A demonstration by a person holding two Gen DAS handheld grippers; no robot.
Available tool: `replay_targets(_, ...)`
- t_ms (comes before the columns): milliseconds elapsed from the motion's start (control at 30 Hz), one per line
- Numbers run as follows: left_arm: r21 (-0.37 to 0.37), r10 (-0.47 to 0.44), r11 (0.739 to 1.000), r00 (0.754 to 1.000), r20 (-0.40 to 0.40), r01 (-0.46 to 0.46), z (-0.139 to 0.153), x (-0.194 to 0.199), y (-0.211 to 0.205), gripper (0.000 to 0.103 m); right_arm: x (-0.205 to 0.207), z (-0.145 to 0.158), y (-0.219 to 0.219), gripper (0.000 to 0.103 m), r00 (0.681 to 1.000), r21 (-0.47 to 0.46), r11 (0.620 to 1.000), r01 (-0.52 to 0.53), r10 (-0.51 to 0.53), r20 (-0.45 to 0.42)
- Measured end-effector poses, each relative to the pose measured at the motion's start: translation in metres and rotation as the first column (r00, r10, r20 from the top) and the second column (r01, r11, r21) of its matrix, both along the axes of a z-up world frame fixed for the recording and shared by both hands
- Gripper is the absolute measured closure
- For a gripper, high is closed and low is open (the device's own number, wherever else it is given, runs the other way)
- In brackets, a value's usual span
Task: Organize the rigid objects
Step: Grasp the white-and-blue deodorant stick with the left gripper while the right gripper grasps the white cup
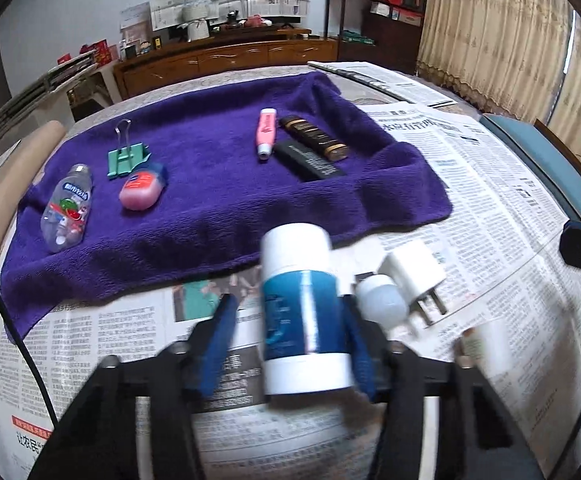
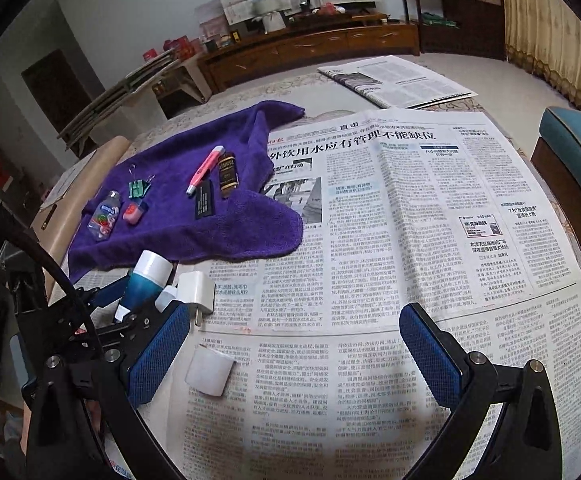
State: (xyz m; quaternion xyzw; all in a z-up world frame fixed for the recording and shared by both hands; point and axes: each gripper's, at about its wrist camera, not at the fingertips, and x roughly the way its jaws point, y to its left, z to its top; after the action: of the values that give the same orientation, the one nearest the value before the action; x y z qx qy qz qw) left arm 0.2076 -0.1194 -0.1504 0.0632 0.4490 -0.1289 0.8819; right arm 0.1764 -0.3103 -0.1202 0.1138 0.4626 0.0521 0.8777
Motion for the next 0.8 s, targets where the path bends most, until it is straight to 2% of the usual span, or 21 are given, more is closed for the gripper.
replay_targets(33,-0.003,-0.004,1.0,1.0,0.004,0.004,0.001,-0.001,-0.001,0.068,-0.001,0.0,0.001,0.0,1.0,-0.006,1.0,-0.003,0.003,-0.004)
replay_targets(267,-0.047,0.026,0.999,0.999,0.024,-0.025,0.003,-0.012,0.016,0.069,-0.016,-0.009,0.021,0.0,0.998,-0.056,0.997,-0.052,0.05,-0.038)
replay_targets(433,-0.037,0.043,0.998,0.999,0.019,-0.042,0.005,-0.023,0.036,0.069,-0.029,-0.017,0.047,0.0,0.996,-0.08,0.993,-0.089,0.087,-0.034)
replay_targets(633,-0.077,0.07,0.995,0.998,0.001,-0.07,0.008,-0.032,0.061,0.069,-0.028,-0.035,0.068,0.002,0.997,-0.099,0.993,-0.069,0.064,-0.051)
replay_targets(733,-0.103,0.08,0.991,0.997,-0.008,-0.081,0.009,-0.033,0.069,0.069,-0.025,-0.039,0.073,0.006,0.999,-0.107,0.994,-0.036,0.032,-0.031)
replay_targets(800,-0.123,0.09,0.988,0.996,-0.012,-0.091,0.009,-0.034,0.075,0.069,-0.023,-0.042,0.078,0.013,0.999,-0.133,0.991,-0.032,0.029,-0.022)
